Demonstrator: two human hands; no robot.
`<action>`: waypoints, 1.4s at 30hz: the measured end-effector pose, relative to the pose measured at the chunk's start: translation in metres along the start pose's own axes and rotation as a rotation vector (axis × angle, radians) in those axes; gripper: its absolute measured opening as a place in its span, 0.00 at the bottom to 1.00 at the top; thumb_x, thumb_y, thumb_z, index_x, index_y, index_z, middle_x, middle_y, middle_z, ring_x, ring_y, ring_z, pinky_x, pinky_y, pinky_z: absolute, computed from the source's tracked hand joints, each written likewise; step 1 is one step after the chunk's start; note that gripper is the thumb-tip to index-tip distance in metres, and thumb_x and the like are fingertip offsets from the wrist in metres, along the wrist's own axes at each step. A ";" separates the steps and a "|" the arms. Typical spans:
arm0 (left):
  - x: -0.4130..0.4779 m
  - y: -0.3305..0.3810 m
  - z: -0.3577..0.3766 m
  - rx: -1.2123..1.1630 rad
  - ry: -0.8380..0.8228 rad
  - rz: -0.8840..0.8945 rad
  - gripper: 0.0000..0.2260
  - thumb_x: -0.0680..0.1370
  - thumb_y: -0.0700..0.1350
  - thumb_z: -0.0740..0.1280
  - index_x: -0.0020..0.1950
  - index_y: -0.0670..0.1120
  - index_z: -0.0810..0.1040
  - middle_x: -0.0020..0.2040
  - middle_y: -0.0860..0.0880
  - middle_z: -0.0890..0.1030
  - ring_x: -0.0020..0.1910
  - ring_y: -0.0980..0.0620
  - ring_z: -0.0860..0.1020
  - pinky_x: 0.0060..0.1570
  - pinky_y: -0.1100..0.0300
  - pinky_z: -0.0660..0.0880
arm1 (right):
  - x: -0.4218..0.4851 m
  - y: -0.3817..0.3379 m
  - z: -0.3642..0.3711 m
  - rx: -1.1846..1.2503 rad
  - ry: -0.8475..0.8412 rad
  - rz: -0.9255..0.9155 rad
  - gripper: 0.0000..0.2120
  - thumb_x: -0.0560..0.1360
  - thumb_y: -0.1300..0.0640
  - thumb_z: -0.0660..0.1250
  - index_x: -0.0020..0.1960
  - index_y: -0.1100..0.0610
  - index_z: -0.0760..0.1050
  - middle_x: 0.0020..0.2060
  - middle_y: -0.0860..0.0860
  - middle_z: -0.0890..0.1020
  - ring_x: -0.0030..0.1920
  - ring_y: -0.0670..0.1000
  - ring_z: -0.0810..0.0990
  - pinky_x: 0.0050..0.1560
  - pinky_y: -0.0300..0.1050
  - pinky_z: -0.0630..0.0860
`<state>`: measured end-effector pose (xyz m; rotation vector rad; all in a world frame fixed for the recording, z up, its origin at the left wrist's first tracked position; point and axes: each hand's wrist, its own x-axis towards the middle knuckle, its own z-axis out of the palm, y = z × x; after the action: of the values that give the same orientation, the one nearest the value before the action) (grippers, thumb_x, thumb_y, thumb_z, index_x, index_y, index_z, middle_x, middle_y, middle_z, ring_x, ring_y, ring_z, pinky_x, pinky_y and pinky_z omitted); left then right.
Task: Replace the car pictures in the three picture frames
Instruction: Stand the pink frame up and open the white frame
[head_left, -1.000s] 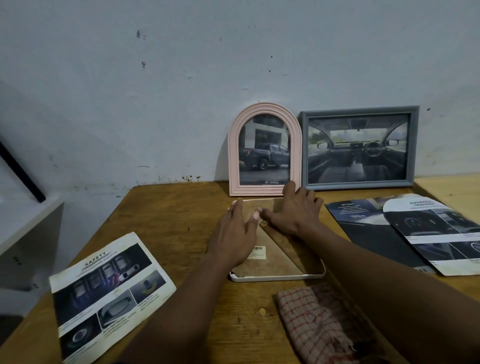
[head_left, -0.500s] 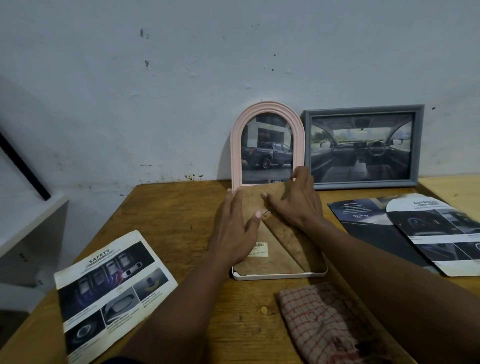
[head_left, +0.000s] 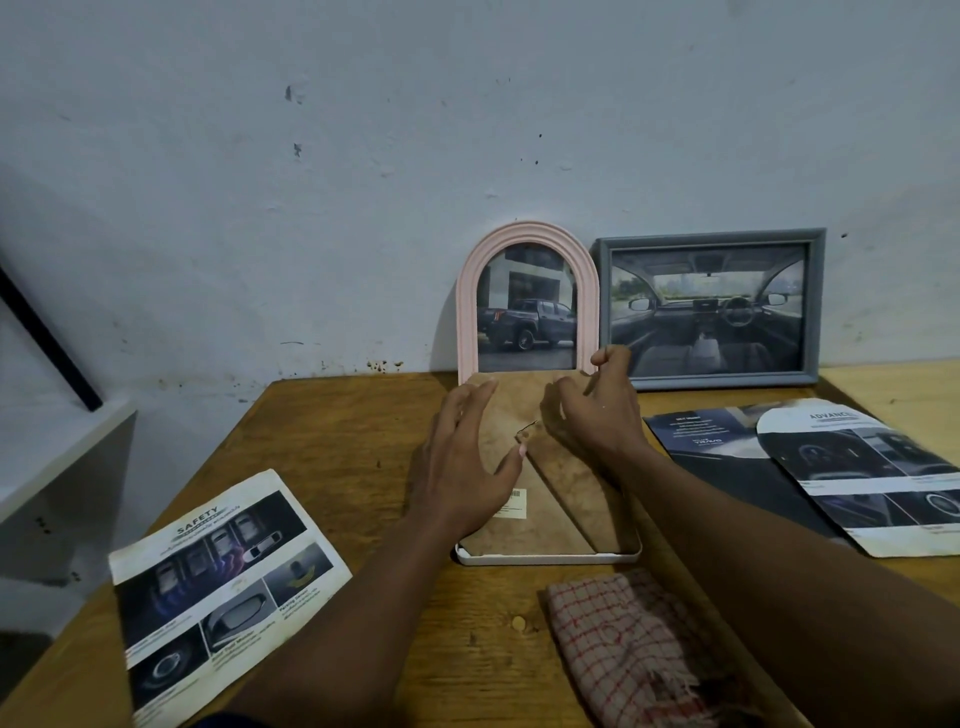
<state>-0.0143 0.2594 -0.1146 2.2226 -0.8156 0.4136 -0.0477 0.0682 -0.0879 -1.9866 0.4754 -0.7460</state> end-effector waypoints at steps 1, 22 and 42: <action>0.000 0.001 -0.001 -0.003 0.018 0.008 0.34 0.76 0.60 0.70 0.79 0.58 0.61 0.75 0.53 0.63 0.71 0.51 0.68 0.62 0.46 0.77 | 0.002 -0.003 -0.001 0.028 0.004 -0.003 0.17 0.75 0.49 0.66 0.57 0.48 0.60 0.44 0.52 0.74 0.41 0.52 0.75 0.40 0.49 0.73; -0.004 0.043 -0.036 0.030 0.111 0.003 0.26 0.77 0.58 0.71 0.73 0.51 0.74 0.76 0.51 0.68 0.73 0.48 0.63 0.66 0.56 0.63 | -0.074 -0.033 -0.057 -0.013 -0.114 -0.274 0.26 0.75 0.55 0.72 0.70 0.49 0.68 0.62 0.42 0.71 0.60 0.43 0.71 0.55 0.37 0.72; 0.015 0.136 0.081 0.004 -0.529 0.024 0.40 0.75 0.62 0.72 0.81 0.57 0.56 0.78 0.48 0.67 0.76 0.45 0.63 0.72 0.47 0.66 | -0.034 0.060 -0.195 -0.477 -0.274 0.013 0.30 0.76 0.53 0.69 0.75 0.47 0.61 0.70 0.52 0.73 0.68 0.56 0.71 0.63 0.55 0.70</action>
<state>-0.0892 0.1216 -0.0922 2.3579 -1.1084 -0.1782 -0.2054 -0.0643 -0.0760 -2.4813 0.5348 -0.3593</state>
